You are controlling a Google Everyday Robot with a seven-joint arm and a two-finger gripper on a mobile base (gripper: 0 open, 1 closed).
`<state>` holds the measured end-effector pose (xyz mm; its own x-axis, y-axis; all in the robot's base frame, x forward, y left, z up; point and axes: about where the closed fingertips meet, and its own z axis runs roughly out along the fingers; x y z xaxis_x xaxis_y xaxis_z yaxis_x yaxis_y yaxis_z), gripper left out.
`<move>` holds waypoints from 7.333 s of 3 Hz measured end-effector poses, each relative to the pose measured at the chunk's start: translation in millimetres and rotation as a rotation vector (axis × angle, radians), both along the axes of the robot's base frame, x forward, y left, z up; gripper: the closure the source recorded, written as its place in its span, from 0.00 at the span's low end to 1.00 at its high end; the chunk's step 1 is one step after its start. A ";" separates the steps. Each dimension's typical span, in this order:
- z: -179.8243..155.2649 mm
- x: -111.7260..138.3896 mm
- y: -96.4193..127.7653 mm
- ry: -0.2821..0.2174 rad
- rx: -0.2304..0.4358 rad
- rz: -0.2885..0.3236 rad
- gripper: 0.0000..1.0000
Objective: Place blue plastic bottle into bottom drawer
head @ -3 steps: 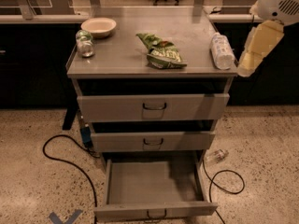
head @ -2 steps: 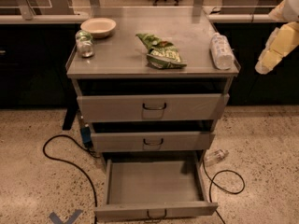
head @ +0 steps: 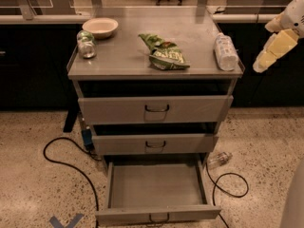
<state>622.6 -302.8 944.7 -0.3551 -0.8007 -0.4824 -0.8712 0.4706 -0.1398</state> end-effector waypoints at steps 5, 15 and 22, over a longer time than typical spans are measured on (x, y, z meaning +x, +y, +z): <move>-25.8 61.7 66.2 -0.003 0.325 0.094 0.00; -123.4 183.3 59.7 0.072 -0.074 -0.472 0.00; -124.3 171.1 76.2 0.092 0.026 -0.328 1.00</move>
Offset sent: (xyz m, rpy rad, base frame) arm 0.0338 0.0181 0.0045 0.3571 0.0755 0.3627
